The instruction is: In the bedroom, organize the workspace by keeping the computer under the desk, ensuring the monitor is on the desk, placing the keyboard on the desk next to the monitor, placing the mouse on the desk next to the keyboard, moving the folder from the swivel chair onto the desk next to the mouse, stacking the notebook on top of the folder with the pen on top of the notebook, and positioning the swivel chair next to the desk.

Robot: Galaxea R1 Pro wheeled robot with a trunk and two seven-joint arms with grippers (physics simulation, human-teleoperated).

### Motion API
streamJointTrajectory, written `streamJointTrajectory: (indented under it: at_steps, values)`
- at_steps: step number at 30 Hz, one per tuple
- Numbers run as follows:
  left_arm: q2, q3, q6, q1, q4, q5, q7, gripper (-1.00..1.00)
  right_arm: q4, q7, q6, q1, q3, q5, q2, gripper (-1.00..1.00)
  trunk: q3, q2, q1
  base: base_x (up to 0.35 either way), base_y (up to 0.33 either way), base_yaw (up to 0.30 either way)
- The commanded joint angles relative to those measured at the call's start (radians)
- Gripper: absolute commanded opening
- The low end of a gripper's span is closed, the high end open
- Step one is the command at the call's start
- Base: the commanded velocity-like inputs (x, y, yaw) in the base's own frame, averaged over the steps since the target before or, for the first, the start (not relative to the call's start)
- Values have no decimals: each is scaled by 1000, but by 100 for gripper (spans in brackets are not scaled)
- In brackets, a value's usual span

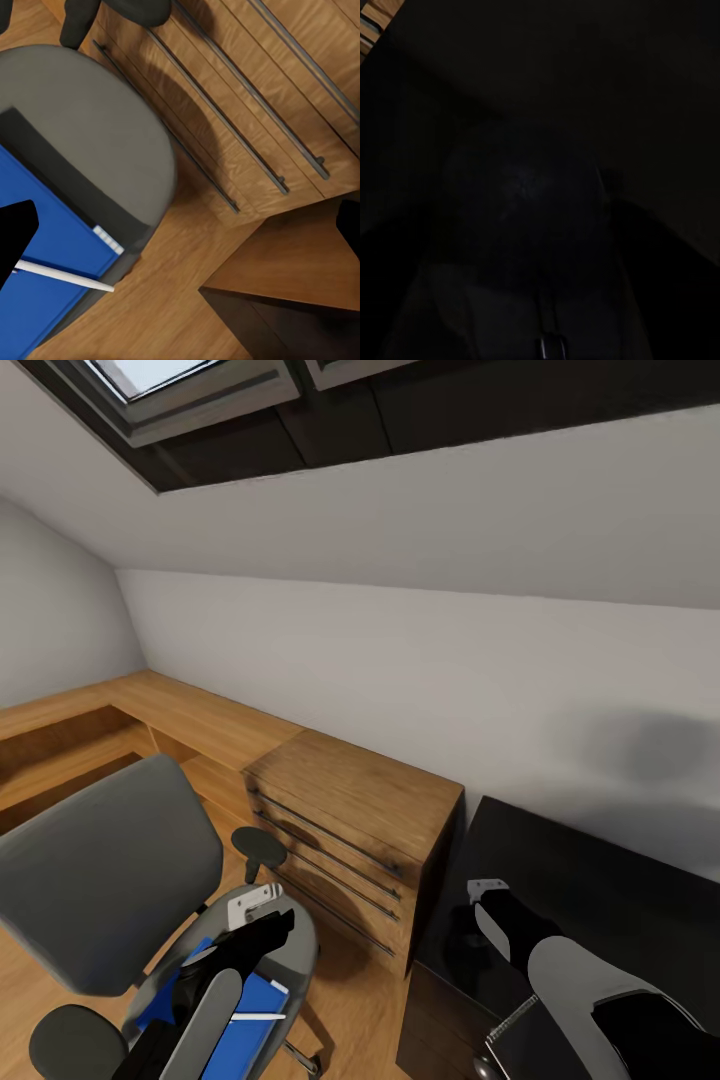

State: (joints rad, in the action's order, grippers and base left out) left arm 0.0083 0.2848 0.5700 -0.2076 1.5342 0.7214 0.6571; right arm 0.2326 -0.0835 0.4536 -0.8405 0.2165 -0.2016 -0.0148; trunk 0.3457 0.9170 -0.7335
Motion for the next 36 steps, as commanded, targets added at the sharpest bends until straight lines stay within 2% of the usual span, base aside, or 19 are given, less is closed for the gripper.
streamJointTrajectory:
  at_steps: [1, 28, 36]
  values:
    - [1, 2, 1, -1, 1, 9, 10, 100, 2, -6, 5, 0, 6, -16, -1, -100, 1, 1, 0, 0, 0, 0]
    - [4, 4, 2, -1, -5, 16, 9, 100, 23, 10, 4, 0, 3, -18, -5, -100, 1, 1, 0, 0, 0, 0]
    - [4, 4, 2, -1, -5, 15, 9, 100, 235, 10, 60, 4, 0, -23, -20, -100, -24, -55, 31, 0, 0, 0]
